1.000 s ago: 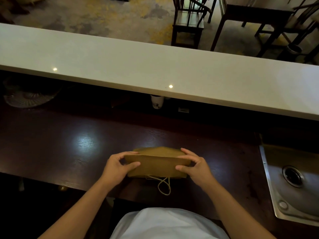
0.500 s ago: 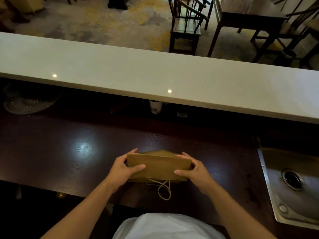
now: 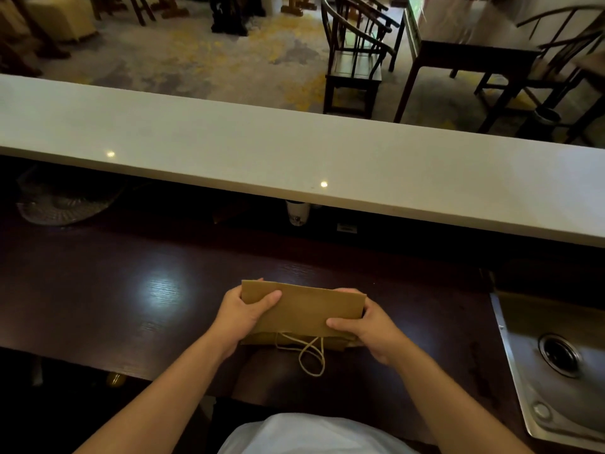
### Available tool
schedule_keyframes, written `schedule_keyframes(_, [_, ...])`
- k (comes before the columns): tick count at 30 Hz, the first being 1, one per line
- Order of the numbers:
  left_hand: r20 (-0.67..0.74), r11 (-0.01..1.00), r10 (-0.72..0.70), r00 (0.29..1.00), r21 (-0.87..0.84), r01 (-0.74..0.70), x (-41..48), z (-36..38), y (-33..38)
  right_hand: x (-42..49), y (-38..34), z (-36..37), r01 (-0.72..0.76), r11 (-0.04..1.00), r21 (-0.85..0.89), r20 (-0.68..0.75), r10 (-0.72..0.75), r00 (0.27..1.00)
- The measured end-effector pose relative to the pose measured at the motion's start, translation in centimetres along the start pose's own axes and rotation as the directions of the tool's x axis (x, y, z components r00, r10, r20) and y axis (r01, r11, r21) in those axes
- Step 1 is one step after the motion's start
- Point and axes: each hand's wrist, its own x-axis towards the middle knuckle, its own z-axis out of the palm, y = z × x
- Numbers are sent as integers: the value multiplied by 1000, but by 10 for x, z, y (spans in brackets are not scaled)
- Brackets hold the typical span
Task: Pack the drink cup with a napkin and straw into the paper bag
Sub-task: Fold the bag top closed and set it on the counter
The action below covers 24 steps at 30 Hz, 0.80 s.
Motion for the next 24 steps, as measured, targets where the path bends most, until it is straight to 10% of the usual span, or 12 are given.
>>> schedule_keyframes(24, [194, 962, 269, 943, -15, -271, -15, 54, 275, -77, -259, -55, 316, 916, -247, -123, -353, 927])
